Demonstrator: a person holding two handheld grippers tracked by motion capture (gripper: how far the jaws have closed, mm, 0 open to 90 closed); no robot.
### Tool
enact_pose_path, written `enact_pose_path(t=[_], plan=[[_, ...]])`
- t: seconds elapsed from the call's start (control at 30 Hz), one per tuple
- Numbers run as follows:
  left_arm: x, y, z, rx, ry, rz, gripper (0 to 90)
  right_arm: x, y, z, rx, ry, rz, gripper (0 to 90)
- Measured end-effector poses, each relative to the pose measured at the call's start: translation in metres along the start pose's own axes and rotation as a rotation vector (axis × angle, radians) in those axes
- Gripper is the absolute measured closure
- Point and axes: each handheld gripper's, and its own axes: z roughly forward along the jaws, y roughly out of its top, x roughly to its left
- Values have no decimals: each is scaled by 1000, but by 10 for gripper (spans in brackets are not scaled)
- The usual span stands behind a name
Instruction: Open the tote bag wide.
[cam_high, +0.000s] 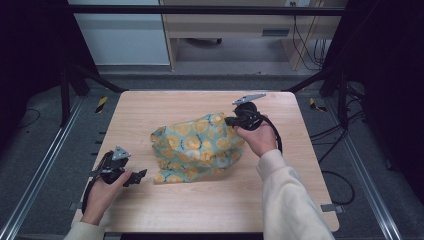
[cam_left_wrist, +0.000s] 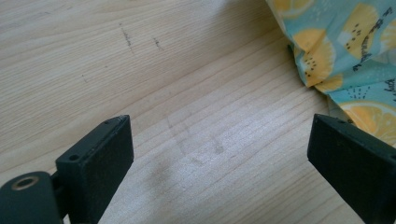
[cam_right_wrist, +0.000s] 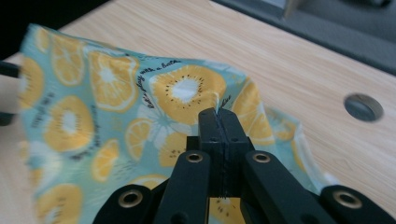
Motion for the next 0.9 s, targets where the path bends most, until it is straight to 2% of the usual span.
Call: enact_pose_path(t=[0.1, 0.13, 0.2, 0.23, 0.3, 0.33, 0.4, 0.53, 0.6, 0.63, 0.7, 0.73, 0.77, 0.9], plan=[[-1, 1, -2, -2, -2, 4, 78, 21, -5, -20, -76, 56, -20, 900], [-2, 2, -4, -16, -4, 0, 86, 30, -8, -28, -100, 76, -31, 900], [-2, 3, -6, -15, -5, 3, 92, 35, -11, -33, -116, 88, -41, 900], [-4, 5, -9, -27, -4, 15, 93, 51, -20, -46, -141, 117, -75, 900], [-5, 7, -12, -43, -12, 2, 100, 59, -28, -54, -157, 137, -79, 900], [-5, 9, -14, -50, -14, 10, 102, 63, -33, -59, -166, 145, -79, 900], [-5, 14, -19, -59, 7, 18, 126, 69, -43, -67, -181, 162, -85, 900], [-8, 30, -33, -92, 23, 47, 152, 77, -59, -73, -190, 189, -91, 900], [-9, 36, -37, -98, 17, 53, 183, 83, -67, -73, -178, 197, -108, 900], [-12, 44, -42, -114, 16, 66, 204, 85, -70, -72, -176, 201, -112, 900], [-14, 49, -44, -120, 20, 78, 228, 86, -71, -71, -174, 205, -113, 900], [-18, 59, -46, -119, 13, 96, 233, 88, -73, -68, -166, 197, -120, 900], [-18, 59, -46, -119, 13, 96, 248, 88, -74, -67, -164, 200, -119, 900], [-25, 86, -47, -116, 13, 153, 308, 88, -76, -62, -153, 207, -117, 900]])
